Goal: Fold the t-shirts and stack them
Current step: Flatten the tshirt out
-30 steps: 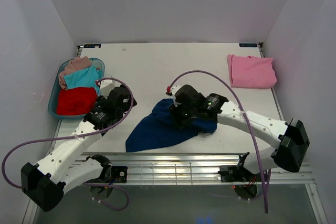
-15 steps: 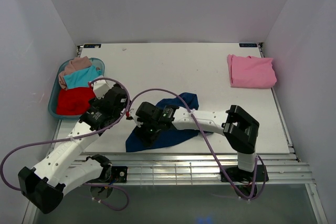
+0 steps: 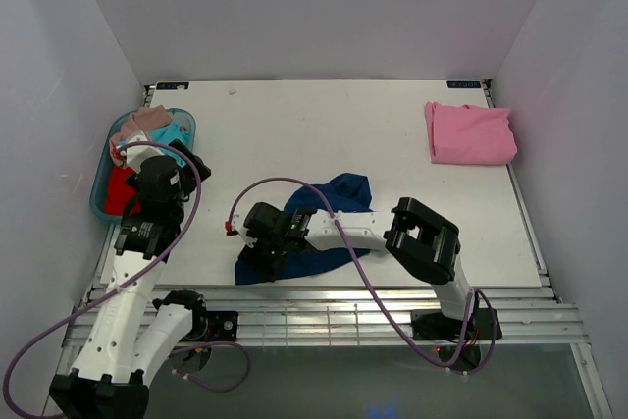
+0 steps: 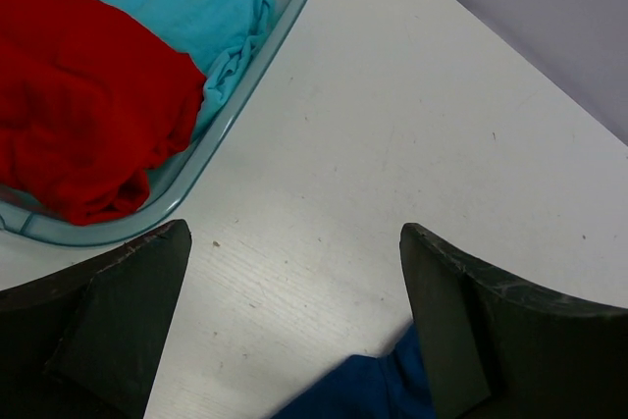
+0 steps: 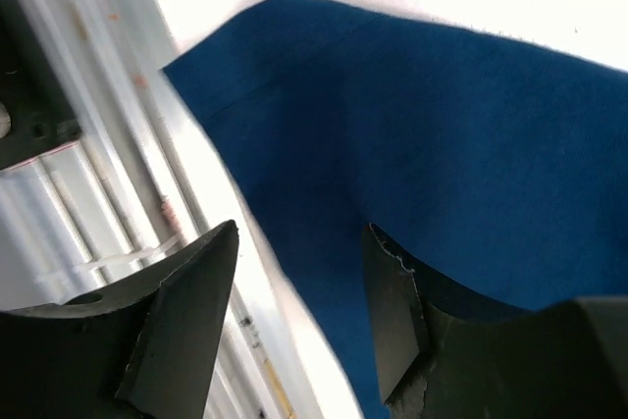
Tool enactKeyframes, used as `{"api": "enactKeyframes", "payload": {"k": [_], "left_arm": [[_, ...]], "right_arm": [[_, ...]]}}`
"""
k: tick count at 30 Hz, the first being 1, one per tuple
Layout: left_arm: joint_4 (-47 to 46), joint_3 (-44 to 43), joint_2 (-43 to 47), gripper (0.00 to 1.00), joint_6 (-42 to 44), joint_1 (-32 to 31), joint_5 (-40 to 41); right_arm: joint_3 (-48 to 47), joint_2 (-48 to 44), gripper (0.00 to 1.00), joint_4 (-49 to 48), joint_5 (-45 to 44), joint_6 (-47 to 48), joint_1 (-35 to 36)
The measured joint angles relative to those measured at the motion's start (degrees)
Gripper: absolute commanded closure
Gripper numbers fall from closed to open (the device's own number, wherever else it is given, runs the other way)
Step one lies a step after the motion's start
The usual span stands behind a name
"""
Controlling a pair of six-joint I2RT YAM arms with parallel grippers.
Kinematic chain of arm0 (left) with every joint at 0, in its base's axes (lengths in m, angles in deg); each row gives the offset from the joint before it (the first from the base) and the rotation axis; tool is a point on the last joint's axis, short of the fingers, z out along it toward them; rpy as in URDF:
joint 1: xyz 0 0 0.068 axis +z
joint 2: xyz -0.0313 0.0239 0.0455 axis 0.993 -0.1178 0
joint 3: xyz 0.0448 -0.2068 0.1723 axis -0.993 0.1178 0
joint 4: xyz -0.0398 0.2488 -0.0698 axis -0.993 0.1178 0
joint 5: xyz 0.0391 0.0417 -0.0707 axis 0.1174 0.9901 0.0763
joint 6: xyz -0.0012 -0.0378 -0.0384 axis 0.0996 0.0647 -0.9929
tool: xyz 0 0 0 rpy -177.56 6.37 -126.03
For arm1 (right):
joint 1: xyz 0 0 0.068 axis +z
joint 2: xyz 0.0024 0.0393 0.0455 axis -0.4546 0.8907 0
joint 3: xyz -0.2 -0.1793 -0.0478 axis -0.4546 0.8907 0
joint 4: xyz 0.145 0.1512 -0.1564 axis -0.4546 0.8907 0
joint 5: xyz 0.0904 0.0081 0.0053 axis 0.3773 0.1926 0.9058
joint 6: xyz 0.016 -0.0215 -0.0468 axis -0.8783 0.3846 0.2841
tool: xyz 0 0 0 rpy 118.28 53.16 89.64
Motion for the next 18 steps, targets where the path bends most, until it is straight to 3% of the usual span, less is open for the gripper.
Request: {"api": "enactKeyframes", "payload": {"k": [7, 18], "left_arm": [[-2.6, 0.0, -2.1, 0.02, 2.4, 2.4, -5.7], [-2.4, 0.0, 0.2, 0.02, 3.9, 2.8, -6.6]], "right_arm": [[-1.9, 3.3, 0.41, -3.7, -1.7, 1.7, -0.1], [0.2, 3.7, 0.42, -11.0, -2.9, 1.4, 0.0]]}}
